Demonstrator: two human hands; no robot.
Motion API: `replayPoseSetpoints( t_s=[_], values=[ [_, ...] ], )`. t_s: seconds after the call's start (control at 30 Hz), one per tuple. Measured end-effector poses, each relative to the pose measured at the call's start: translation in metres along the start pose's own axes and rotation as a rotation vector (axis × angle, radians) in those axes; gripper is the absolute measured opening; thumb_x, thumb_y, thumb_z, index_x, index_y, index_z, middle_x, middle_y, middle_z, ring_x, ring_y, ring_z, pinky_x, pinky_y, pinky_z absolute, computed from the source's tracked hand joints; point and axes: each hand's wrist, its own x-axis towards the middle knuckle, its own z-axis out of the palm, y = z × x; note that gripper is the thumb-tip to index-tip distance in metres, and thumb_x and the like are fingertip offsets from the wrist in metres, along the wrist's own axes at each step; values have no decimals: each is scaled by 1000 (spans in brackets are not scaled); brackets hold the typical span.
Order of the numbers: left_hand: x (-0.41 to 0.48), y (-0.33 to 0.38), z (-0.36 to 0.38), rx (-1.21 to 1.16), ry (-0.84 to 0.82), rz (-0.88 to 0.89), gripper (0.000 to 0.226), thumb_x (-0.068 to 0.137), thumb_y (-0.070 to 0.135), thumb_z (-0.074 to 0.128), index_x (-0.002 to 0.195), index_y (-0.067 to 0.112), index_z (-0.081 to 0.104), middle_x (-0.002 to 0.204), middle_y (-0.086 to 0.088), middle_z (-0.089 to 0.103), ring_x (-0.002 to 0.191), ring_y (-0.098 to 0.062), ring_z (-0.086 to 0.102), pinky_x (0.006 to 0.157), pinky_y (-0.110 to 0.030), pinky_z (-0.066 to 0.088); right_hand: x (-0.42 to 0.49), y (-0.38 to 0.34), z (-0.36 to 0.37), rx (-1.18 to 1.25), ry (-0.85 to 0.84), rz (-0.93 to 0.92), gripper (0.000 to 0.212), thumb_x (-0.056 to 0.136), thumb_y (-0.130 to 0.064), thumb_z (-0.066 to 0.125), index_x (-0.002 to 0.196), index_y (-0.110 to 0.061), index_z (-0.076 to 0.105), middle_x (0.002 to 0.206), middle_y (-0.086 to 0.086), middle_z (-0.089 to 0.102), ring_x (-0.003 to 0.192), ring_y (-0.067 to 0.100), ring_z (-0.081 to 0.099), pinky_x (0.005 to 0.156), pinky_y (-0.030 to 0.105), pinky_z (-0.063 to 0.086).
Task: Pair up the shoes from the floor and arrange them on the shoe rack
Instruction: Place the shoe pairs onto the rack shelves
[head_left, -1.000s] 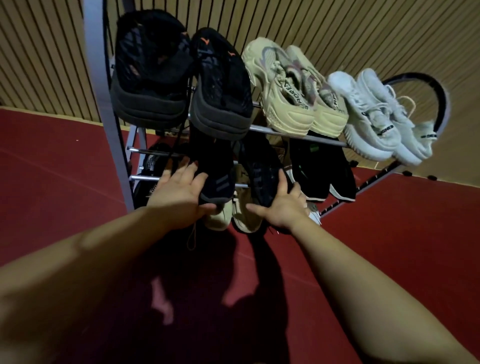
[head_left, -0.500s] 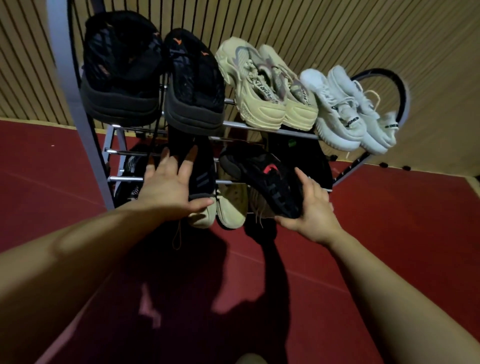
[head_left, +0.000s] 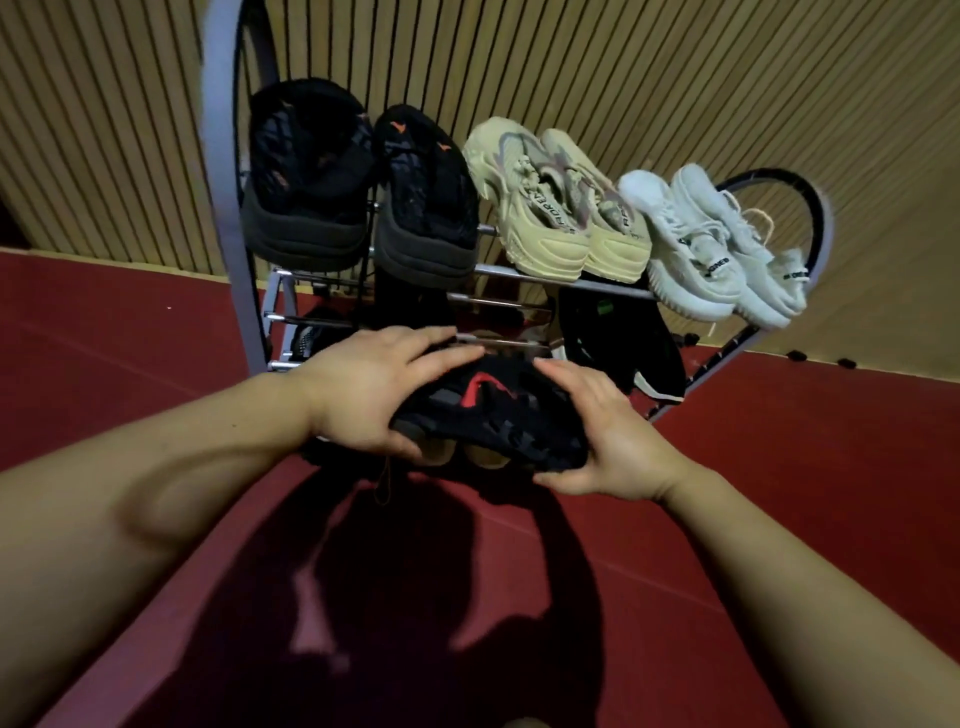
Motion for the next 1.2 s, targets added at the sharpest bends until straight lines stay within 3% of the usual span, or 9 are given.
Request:
replayPoseSetpoints(
  t_s=[0.1, 0.23, 0.4, 0.63, 0.73, 0.8, 0.9, 1.07, 1.2],
  values=[
    [-22, -13, 3, 28, -3, -34, 100, 63, 73, 48, 145, 42, 0, 146, -13, 33, 123, -33, 45, 99, -46, 43, 26, -18, 9, -56, -1, -131, 102, 61, -59, 65, 144, -26, 16, 145, 8, 38, 131, 20, 32, 110, 25, 20],
    [-56, -28, 16, -25, 121, -231, 95, 60, 71, 45, 146, 38, 24, 132, -14, 48, 113, -35, 53, 90, -44, 49, 55, -24, 23, -131, 49, -18, 113, 58, -69, 64, 150, -26, 13, 153, 8, 26, 141, 28, 21, 113, 48, 17],
    [-90, -28, 36, -257, 194, -666, 105, 54, 77, 40, 147, 47, 3, 137, -7, 39, 123, -30, 41, 99, -41, 42, 80, -16, 49, 325, 135, 609, 117, 68, -37, 82, 151, -13, 4, 154, 16, 22, 142, 30, 22, 116, 40, 21],
    [-84, -15, 42, -358, 187, -857, 96, 74, 66, 60, 144, 52, -4, 139, -7, 34, 124, -30, 38, 100, -42, 40, 125, -54, 71, 771, 43, 642, 93, 77, -10, 65, 148, -21, 5, 133, 13, 47, 121, 31, 50, 103, 40, 42],
    [-73, -12, 42, -422, 188, -930, 96, 74, 65, 61, 144, 54, -3, 139, -8, 34, 126, -31, 38, 100, -43, 40, 133, -67, 83, 587, -15, 648, 105, 61, -39, 75, 143, -12, 15, 145, 10, 34, 134, 30, 36, 111, 42, 33],
    [-67, -12, 44, -475, 204, -973, 96, 73, 64, 62, 143, 55, -2, 142, -8, 32, 128, -33, 37, 101, -45, 40, 132, -69, 89, 460, 25, 656, 111, 66, -47, 80, 147, -10, 13, 149, 11, 29, 137, 30, 30, 113, 39, 29],
    [-60, -10, 44, -482, 208, -986, 95, 73, 63, 62, 144, 54, -2, 145, -9, 29, 129, -33, 35, 101, -46, 39, 127, -63, 90, 350, 83, 597, 108, 70, -46, 77, 148, -12, 11, 146, 12, 35, 135, 32, 32, 111, 35, 28],
    [-50, -8, 44, -486, 206, -997, 93, 75, 64, 61, 145, 51, 2, 144, -9, 28, 128, -34, 34, 100, -45, 38, 105, -32, 59, 271, -6, 539, 110, 70, -32, 78, 150, -15, 5, 145, 13, 39, 135, 32, 33, 110, 33, 26],
    [-38, -8, 41, -523, 254, -1016, 89, 76, 64, 60, 146, 45, 10, 143, -11, 29, 128, -36, 34, 101, -46, 37, 64, -1, 40, 336, -167, 583, 126, 49, -39, 77, 150, -23, 3, 142, 8, 42, 132, 24, 42, 110, 42, 35]
  ],
)
